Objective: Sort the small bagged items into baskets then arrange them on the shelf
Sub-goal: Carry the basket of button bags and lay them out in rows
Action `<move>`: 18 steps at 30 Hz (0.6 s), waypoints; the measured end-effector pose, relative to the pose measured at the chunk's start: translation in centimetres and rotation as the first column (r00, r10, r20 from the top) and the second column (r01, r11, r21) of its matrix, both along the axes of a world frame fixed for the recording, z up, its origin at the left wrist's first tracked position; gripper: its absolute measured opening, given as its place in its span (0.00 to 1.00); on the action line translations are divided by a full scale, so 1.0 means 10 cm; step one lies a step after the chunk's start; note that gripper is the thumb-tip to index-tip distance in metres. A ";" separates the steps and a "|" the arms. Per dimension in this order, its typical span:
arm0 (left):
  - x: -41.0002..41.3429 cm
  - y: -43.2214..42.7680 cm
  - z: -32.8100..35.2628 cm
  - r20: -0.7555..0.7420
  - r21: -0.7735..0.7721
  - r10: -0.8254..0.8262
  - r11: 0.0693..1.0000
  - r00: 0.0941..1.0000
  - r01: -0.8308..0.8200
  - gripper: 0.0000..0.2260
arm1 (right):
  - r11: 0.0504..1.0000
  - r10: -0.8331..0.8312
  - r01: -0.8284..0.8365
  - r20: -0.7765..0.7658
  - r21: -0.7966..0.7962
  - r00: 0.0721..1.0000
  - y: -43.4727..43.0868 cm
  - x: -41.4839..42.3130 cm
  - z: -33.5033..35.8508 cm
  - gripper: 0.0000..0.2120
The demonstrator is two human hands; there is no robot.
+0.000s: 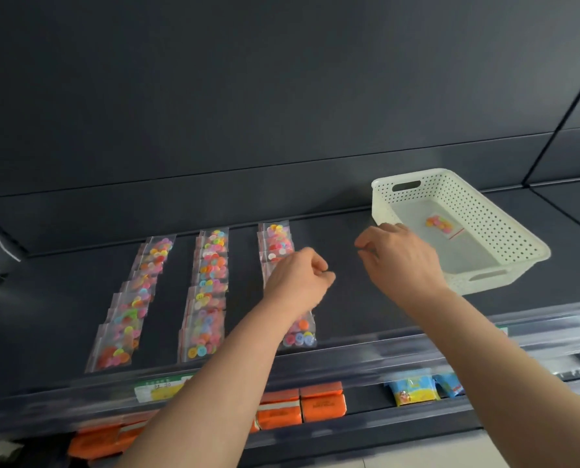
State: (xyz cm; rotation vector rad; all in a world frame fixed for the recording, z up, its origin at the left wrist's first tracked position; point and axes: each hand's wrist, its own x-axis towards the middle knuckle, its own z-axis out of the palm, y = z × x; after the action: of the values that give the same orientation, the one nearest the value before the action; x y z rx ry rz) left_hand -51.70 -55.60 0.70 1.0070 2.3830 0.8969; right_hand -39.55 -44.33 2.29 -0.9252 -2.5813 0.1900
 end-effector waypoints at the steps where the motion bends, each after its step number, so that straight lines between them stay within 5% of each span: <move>1: 0.05 0.13 0.04 0.008 0.020 -0.020 1.000 1.000 0.020 0.05 | 0.999 -0.023 0.023 -0.009 0.029 1.000 0.11 0.06 0.03 0.08; 10: 0.53 1.15 0.08 0.096 0.061 -0.094 0.994 0.991 0.088 0.12 | 0.971 -0.236 0.237 0.200 0.018 0.951 1.27 0.62 -0.08 0.13; 15: 0.63 1.46 -0.01 0.128 0.028 -0.020 0.999 0.992 0.017 0.16 | 0.961 -0.152 0.224 0.371 -0.160 0.916 1.77 0.61 -0.15 0.22; 18: 0.64 1.54 -0.02 0.122 -0.002 0.013 1.000 0.992 -0.013 0.16 | 0.962 -0.086 0.176 0.383 -0.207 0.920 2.00 0.49 -0.20 0.16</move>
State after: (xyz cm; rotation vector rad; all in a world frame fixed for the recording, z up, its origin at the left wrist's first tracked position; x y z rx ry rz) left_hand -45.27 -40.18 0.54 0.9107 2.2900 0.9344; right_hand -34.65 -24.37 0.28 -1.3319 -2.8685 0.3198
